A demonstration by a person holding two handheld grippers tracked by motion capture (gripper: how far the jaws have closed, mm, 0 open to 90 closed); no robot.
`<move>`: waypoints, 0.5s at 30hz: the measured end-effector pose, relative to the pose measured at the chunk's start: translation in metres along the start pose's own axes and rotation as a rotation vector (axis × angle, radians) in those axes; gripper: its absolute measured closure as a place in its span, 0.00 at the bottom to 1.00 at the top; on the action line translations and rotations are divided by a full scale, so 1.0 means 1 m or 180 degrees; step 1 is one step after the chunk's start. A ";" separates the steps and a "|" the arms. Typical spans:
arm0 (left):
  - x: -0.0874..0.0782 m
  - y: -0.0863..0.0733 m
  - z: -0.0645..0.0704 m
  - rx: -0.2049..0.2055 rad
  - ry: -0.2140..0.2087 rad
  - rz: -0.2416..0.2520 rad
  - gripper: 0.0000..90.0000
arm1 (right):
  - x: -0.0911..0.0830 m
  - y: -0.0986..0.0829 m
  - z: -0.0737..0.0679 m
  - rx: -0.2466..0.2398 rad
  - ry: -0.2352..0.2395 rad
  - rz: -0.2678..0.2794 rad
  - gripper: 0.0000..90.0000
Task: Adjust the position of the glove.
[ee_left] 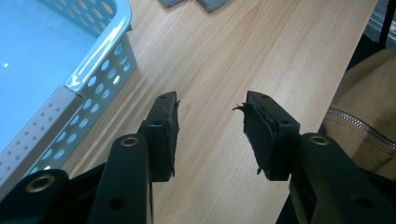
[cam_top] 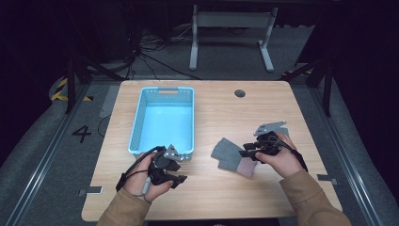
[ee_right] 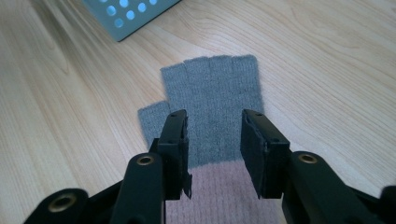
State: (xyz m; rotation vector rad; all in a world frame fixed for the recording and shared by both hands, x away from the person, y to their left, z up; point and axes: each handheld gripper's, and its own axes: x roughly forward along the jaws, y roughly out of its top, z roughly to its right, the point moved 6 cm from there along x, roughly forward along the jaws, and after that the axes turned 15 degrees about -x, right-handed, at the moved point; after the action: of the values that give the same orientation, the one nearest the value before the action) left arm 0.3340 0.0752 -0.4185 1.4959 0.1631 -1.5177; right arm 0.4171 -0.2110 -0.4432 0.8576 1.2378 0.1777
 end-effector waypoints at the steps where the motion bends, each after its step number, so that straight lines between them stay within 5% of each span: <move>1: 0.000 0.000 0.000 0.0001 0.0000 -0.0002 0.62 | 0.004 0.000 0.001 0.0000 0.0013 -0.0020 0.69; 15: 0.006 0.002 0.001 0.0020 -0.0024 -0.0044 0.62 | 0.035 -0.012 -0.003 0.0038 0.0045 -0.0275 0.66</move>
State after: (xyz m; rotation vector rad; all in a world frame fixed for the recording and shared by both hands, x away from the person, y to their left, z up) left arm 0.3359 0.0705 -0.4221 1.4965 0.1646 -1.5360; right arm 0.4235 -0.1987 -0.4775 0.8127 1.2878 0.1071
